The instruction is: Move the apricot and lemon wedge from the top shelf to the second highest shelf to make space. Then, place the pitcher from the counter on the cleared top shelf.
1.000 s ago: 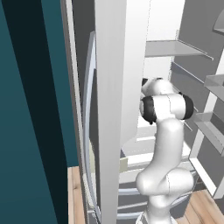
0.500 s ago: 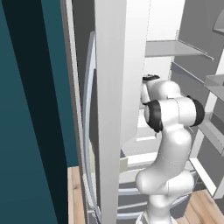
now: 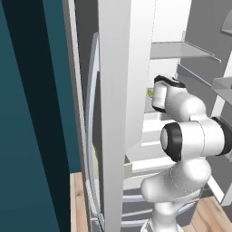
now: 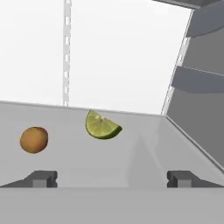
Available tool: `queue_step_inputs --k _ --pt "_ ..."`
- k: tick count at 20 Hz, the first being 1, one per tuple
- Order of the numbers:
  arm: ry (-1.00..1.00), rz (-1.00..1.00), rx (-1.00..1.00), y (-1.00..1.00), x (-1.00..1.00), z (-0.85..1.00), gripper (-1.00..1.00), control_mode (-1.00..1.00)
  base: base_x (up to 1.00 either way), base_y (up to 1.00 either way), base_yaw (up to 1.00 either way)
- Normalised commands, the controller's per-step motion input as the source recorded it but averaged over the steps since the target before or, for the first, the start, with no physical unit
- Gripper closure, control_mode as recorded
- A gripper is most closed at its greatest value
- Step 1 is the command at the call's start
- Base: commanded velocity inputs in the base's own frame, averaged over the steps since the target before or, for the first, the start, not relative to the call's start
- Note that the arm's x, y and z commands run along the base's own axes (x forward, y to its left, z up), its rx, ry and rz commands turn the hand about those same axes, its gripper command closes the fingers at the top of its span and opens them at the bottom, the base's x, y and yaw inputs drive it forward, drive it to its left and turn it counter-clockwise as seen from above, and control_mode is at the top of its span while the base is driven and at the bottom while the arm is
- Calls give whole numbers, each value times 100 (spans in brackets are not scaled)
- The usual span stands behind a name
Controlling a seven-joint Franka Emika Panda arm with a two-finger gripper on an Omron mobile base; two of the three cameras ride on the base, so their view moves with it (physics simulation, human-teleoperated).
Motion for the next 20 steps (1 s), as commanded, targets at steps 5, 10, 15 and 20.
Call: queue_step_inputs --k 5,10,15,20 --pt "0 7 0 0 -62 100 -100 -100 0 0 0" --pt "7 8 0 0 -28 100 -100 -100 0 0 0" --pt "21 9 -1 0 -26 100 -100 -100 0 0 0" --pt "23 10 -5 0 -32 100 -100 -100 0 0 0"
